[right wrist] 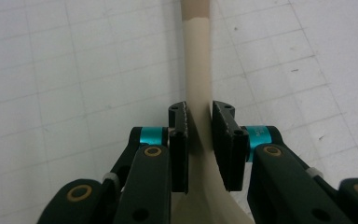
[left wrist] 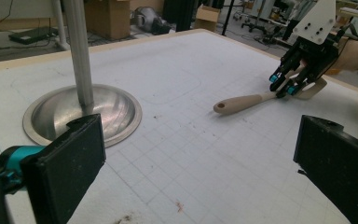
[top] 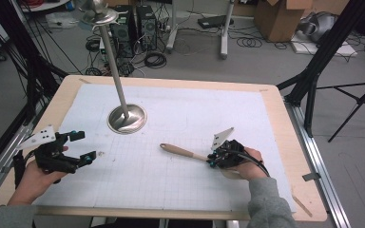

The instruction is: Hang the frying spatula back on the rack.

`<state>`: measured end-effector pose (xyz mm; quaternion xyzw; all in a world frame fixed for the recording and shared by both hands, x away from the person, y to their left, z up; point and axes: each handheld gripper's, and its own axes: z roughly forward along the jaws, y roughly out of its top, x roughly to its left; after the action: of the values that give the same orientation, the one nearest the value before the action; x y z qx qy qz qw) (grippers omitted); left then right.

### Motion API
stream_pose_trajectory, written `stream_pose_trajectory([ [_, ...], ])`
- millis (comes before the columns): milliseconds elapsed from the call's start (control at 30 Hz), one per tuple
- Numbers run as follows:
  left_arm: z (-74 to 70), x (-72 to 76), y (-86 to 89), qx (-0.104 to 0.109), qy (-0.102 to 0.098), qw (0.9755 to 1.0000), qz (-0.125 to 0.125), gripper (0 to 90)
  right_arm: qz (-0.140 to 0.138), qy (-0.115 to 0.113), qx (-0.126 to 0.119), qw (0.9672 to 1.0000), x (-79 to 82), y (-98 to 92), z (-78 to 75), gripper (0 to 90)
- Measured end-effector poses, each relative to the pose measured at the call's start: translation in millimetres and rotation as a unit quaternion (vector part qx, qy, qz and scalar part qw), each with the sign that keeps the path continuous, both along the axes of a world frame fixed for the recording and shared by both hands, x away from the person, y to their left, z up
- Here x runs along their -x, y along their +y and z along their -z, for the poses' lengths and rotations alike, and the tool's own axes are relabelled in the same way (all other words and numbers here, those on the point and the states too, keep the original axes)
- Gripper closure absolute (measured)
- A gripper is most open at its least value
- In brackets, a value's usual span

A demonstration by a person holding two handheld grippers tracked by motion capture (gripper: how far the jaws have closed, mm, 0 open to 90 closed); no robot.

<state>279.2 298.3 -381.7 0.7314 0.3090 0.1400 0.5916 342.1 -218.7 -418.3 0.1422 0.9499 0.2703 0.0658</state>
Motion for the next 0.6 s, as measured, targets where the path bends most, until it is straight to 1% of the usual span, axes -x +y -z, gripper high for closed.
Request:
stream_pose_trajectory([
  [100,-0.2,0.1,0.0,0.0,-0.001,1.0,0.001,2.5,0.004,0.006,-0.017,0.9998,-0.2,-2.0,-2.6,77.5],
  [367,-0.1,-0.1,-0.2,0.0,-0.001,1.0,0.002,2.5,0.012,0.008,-0.066,0.9977,0.5,-9.6,-11.3,77.5],
  [433,0.1,-0.2,-0.3,0.001,-0.001,1.0,0.001,2.5,0.013,0.012,-0.076,0.997,1.0,-10.5,-12.8,77.5],
  [500,0.0,-0.2,-0.1,0.001,-0.001,1.0,0.002,2.5,0.015,0.013,-0.08,0.9966,1.0,-11.6,-13.7,77.5],
  [600,-0.2,-0.1,-0.2,0.003,-0.001,1.0,0.001,2.5,0.024,0.021,-0.091,0.9953,1.2,-13.1,-15.0,77.5],
])
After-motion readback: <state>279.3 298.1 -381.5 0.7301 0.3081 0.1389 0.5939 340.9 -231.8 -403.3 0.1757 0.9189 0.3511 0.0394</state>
